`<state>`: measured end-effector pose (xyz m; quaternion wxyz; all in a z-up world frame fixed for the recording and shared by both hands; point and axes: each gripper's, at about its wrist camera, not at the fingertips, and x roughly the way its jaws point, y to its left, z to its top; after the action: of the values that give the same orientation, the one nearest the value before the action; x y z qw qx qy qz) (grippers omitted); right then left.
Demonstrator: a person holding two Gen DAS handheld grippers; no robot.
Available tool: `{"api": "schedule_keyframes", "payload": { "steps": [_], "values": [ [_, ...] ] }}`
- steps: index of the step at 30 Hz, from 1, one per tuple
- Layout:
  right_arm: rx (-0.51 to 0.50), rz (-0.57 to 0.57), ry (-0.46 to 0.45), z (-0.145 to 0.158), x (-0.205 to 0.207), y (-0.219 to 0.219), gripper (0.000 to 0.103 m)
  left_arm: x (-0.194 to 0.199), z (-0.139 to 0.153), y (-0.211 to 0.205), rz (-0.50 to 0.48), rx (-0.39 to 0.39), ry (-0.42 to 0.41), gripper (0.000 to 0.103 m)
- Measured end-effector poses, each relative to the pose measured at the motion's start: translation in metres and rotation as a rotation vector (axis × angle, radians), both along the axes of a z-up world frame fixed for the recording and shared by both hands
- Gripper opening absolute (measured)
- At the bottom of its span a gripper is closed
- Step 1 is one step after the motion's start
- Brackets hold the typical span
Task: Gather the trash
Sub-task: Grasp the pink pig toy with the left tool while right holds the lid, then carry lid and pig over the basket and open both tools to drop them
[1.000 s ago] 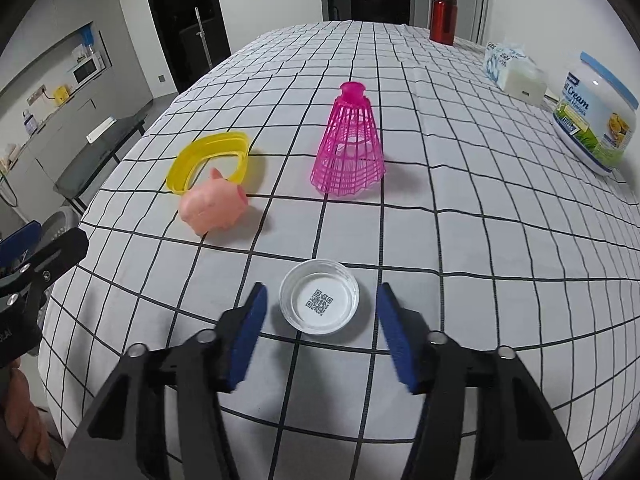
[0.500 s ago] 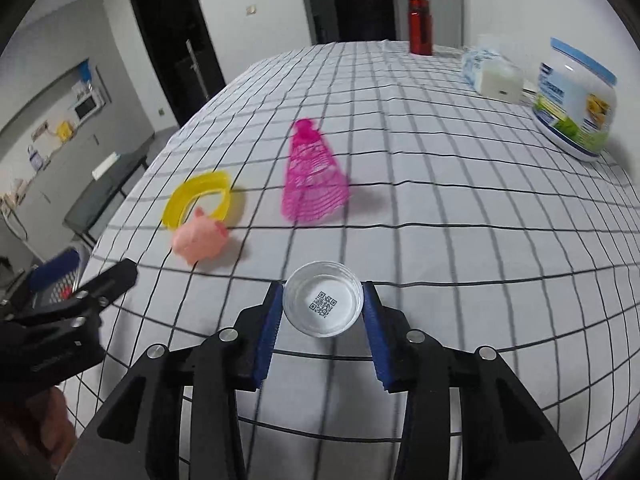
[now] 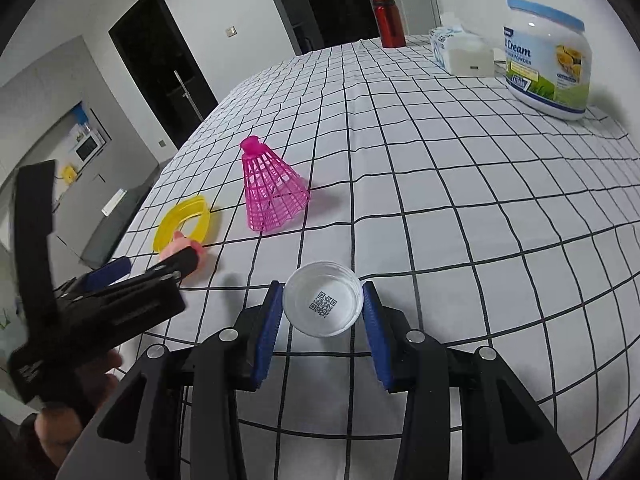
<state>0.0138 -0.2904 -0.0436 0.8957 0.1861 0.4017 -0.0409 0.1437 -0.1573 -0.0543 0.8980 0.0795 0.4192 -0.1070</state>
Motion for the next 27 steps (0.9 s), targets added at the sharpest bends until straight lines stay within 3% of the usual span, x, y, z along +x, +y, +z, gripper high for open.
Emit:
{"api": "schedule_keyframes", "payload": {
  "steps": [3,9,18,27],
  "values": [
    [0.013,0.005,-0.010,0.001,-0.001,-0.002,0.039,0.003,-0.001,-0.006,0.008,0.010,-0.012,0.092],
    [0.027,0.013,-0.017,0.001,-0.002,-0.003,0.039,0.006,-0.008,-0.013,-0.002,0.031,0.009,0.054],
    [0.024,0.019,-0.025,0.003,-0.004,0.001,0.039,-0.014,0.005,0.005,0.000,0.019,-0.023,0.052],
    [0.007,0.071,-0.030,0.015,-0.011,0.033,0.039,-0.048,0.036,0.061,0.041,-0.014,-0.095,0.052]
  ]
}}
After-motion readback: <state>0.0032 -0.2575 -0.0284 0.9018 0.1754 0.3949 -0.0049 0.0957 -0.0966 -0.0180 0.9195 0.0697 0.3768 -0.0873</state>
